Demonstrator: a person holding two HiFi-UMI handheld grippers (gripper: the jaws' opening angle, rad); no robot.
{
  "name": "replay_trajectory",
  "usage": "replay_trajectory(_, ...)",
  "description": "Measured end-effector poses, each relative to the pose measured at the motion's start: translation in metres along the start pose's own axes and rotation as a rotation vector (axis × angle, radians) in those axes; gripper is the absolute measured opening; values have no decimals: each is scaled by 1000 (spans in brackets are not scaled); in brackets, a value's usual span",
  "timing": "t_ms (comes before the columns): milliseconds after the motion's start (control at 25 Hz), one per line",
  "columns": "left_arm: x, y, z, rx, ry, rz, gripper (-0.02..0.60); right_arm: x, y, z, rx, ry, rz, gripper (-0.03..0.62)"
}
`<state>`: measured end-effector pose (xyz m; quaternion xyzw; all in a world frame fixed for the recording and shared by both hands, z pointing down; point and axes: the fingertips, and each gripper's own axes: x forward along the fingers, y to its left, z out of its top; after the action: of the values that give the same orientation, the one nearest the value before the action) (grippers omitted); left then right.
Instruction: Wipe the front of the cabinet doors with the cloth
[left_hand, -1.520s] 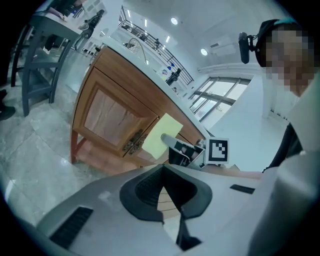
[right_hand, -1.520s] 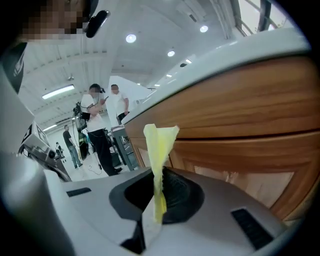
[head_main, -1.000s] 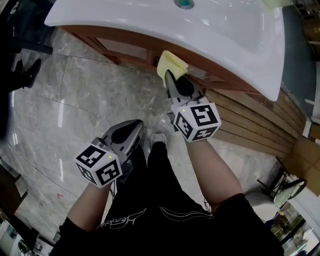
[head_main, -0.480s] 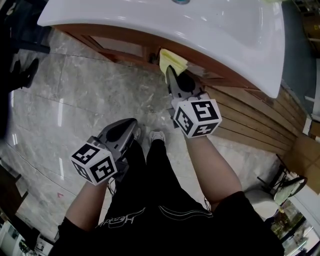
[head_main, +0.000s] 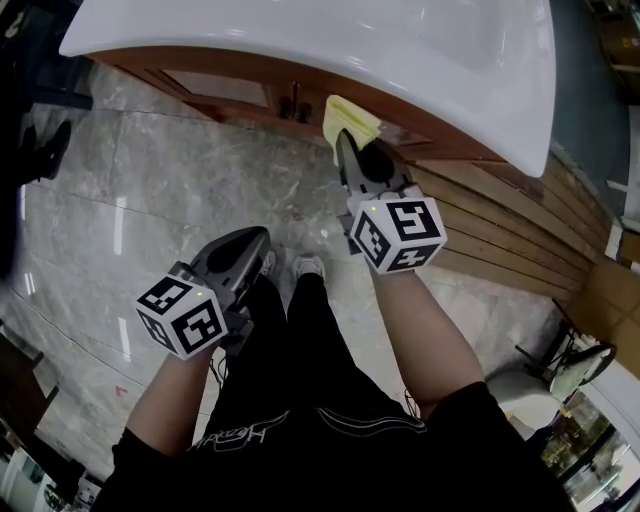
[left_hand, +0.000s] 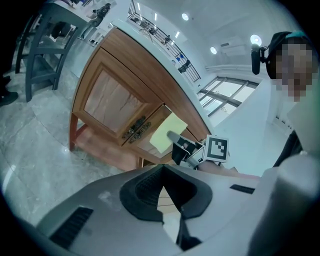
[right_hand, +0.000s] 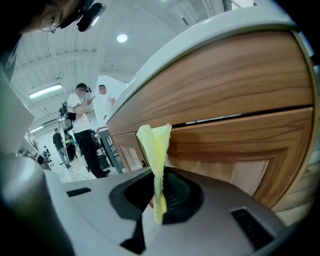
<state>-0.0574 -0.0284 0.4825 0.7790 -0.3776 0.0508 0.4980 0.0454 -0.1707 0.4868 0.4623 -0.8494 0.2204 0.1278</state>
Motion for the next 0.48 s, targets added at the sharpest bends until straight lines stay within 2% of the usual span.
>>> replay_trajectory(200, 13, -13, -9, 22, 30, -20, 6, -16, -21, -4, 6, -4, -33, 41)
replay_trajectory(480, 21, -11, -1, 46, 33, 3, 6, -38, -45, -9, 23, -13, -68, 41)
